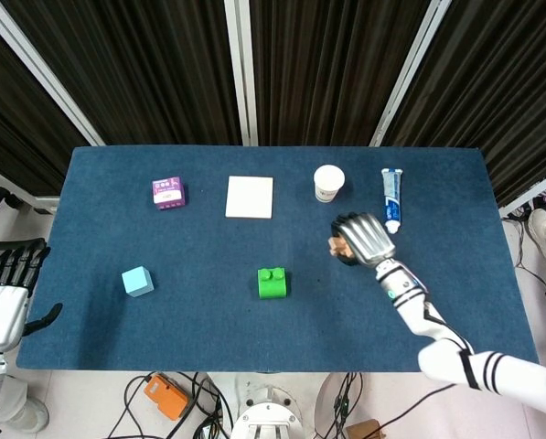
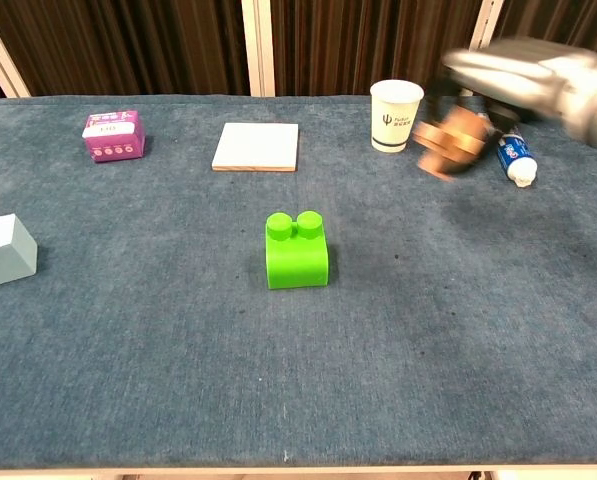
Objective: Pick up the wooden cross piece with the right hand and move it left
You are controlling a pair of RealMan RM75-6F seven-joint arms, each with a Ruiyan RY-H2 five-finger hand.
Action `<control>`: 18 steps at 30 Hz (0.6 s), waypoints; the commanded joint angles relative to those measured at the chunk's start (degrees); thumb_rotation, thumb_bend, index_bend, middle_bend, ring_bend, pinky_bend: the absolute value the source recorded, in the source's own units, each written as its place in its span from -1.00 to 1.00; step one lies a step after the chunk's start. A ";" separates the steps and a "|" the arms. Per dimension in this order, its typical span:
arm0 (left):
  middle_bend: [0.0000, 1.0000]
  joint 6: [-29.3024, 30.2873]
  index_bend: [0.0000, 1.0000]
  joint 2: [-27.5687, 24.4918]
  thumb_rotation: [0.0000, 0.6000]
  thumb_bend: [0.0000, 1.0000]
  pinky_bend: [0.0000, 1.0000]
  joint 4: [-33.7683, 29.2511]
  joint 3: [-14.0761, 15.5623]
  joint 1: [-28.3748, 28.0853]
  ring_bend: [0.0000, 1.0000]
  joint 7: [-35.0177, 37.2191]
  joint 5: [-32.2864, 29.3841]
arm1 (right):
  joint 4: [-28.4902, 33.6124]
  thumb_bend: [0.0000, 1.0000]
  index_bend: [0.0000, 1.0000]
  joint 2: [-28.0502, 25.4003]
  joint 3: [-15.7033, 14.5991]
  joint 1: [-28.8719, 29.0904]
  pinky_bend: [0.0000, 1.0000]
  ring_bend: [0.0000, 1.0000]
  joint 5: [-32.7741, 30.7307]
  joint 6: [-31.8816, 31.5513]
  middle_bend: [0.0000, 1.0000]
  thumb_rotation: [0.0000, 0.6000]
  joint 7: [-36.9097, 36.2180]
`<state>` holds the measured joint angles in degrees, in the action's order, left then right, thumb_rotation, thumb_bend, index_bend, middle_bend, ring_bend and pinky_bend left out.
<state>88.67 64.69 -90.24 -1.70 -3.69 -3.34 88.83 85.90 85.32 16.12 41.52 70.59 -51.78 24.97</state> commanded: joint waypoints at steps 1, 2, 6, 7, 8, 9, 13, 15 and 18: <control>-1.00 0.20 -1.00 -0.24 1.00 -0.66 -1.00 0.09 -0.20 0.09 -1.00 0.40 -0.24 | -5.11 -0.18 0.50 8.53 4.91 9.09 0.24 0.02 -7.13 4.46 0.05 1.00 6.52; -1.00 0.21 -1.00 -0.38 1.00 -0.66 -1.00 0.17 -0.24 0.12 -1.00 0.74 -0.34 | -7.62 -0.18 0.50 11.14 5.40 11.39 0.24 0.02 -8.93 5.27 0.05 1.00 7.94; -1.00 0.03 -1.00 -0.91 1.00 -0.66 -1.00 0.40 -0.20 0.13 -1.00 1.73 -0.42 | -14.95 -0.18 0.49 17.99 5.29 16.85 0.24 0.02 -12.97 6.71 0.05 1.00 11.68; -1.00 0.01 -1.00 -1.01 1.00 -0.66 -1.00 0.47 -0.19 0.13 -1.00 1.95 -0.42 | -16.56 -0.18 0.49 19.30 5.05 17.80 0.24 0.02 -13.53 6.90 0.05 1.00 12.33; -1.00 -0.05 -1.00 -1.13 1.00 -0.66 -1.00 0.54 -0.15 0.14 -1.00 2.21 -0.40 | -18.94 -0.18 0.48 21.03 4.58 18.95 0.24 0.02 -13.79 6.90 0.05 1.00 13.18; -1.00 -0.09 -1.00 -1.23 1.00 -0.66 -1.00 0.55 -0.08 0.16 -1.00 2.45 -0.34 | -20.83 -0.18 0.48 22.30 4.15 19.72 0.24 0.02 -13.83 6.87 0.05 1.00 13.79; -1.00 0.41 -1.00 -1.47 1.00 -0.66 -1.00 0.72 0.12 0.42 -1.00 3.23 0.11 | -26.71 -0.18 0.44 26.54 3.27 21.75 0.24 0.02 -14.83 8.08 0.05 1.00 13.41; -1.00 0.76 -1.00 -1.47 1.00 -0.66 -1.00 0.79 0.21 0.59 -1.00 3.43 0.38 | -28.25 -0.18 0.40 27.57 2.70 22.21 0.24 0.02 -14.56 8.33 0.05 1.00 12.84; -1.00 1.14 -1.00 -1.53 1.00 -0.66 -1.00 1.01 0.35 0.78 -1.00 3.89 0.72 | -29.19 -0.18 0.34 28.03 1.59 22.14 0.23 0.02 -13.75 7.50 0.05 1.00 12.83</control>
<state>89.77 63.17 -89.27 -1.38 -2.95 0.51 89.51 57.13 112.98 18.22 63.53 56.63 -44.03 37.76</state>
